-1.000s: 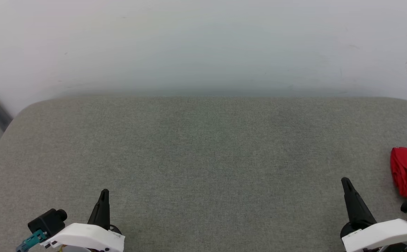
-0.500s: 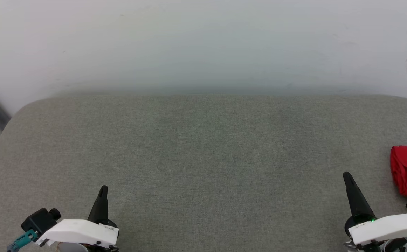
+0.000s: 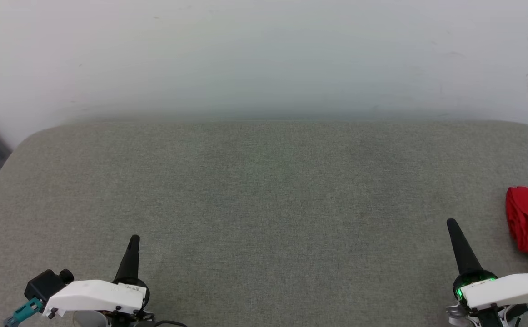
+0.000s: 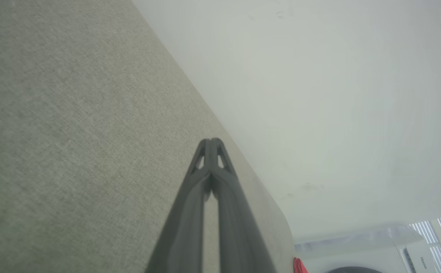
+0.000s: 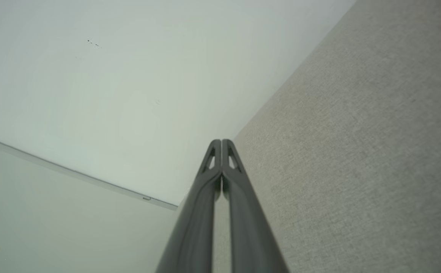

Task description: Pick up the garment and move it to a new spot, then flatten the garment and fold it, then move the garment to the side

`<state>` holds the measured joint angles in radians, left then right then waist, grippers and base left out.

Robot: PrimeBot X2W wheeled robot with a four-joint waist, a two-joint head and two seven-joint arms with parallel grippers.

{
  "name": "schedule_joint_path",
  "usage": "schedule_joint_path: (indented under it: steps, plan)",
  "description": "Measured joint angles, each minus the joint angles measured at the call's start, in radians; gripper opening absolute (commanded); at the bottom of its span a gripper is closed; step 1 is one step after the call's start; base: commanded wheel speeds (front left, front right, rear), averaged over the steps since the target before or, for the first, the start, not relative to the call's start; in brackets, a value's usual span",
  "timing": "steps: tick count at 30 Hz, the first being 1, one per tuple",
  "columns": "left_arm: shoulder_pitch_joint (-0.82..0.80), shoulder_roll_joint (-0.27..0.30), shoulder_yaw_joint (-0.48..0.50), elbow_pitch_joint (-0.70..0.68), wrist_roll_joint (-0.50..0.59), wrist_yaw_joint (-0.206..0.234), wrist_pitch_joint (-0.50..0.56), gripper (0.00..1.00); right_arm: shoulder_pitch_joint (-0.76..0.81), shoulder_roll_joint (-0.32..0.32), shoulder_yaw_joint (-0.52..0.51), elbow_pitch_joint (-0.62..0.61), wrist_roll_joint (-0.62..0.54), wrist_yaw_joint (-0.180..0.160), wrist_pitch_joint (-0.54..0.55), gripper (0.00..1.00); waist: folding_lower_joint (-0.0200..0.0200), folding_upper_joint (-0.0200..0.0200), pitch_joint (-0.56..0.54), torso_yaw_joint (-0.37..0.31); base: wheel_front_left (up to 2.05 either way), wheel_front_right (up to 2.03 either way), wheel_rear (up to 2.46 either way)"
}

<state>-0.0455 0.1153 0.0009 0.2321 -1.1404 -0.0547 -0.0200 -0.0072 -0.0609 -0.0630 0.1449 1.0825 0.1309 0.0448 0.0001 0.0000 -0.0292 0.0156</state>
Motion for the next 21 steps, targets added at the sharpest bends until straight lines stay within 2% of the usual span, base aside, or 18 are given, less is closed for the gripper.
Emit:
schedule_joint_path:
  steps: [21]
  plan:
    - [-0.021,-0.026,0.044,0.005,-0.182,-0.026,0.053,0.0,-0.037,0.0,-0.013,0.039,0.209,0.0,0.019,0.0,0.0,0.0,0.011,-0.005,0.0,0.0,0.0]
